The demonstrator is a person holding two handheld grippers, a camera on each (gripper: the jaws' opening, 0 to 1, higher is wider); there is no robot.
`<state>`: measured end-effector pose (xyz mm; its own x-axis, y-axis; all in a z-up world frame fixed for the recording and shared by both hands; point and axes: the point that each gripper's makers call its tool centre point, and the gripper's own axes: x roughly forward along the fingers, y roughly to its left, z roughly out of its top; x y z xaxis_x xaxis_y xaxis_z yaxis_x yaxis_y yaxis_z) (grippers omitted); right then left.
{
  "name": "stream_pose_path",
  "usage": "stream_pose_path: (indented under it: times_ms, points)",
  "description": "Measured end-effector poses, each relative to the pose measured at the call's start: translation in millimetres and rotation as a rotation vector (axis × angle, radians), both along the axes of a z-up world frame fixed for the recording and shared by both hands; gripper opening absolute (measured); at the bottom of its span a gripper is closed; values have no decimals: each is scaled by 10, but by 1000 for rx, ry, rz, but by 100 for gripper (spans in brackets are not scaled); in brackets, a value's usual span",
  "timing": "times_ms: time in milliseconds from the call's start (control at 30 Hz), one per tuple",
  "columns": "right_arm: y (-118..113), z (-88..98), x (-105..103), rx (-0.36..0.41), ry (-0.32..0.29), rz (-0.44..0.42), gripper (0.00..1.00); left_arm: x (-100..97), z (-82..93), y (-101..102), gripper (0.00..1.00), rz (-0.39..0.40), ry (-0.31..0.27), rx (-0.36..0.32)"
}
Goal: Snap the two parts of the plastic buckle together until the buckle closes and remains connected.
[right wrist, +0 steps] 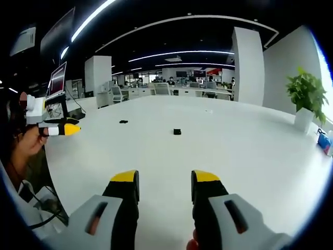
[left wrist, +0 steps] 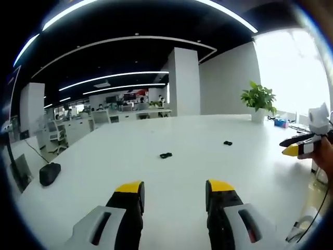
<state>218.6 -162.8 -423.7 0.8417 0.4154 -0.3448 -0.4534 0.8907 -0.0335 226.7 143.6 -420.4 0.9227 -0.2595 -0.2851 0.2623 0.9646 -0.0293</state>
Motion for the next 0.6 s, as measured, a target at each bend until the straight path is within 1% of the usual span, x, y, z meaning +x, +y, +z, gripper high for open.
stream_pose_path:
  times_ms: [167, 433, 600]
  points:
    - [-7, 4, -8, -10, -2, -3, 40, -18, 21, -28, 48, -9, -5, -2]
    - [-20, 15, 4, -23, -5, -6, 40, -24, -7, -45, 48, -17, 5, 5]
    - [-19, 18, 16, -19, -7, -9, 40, -7, 41, -41, 48, -10, -9, 4]
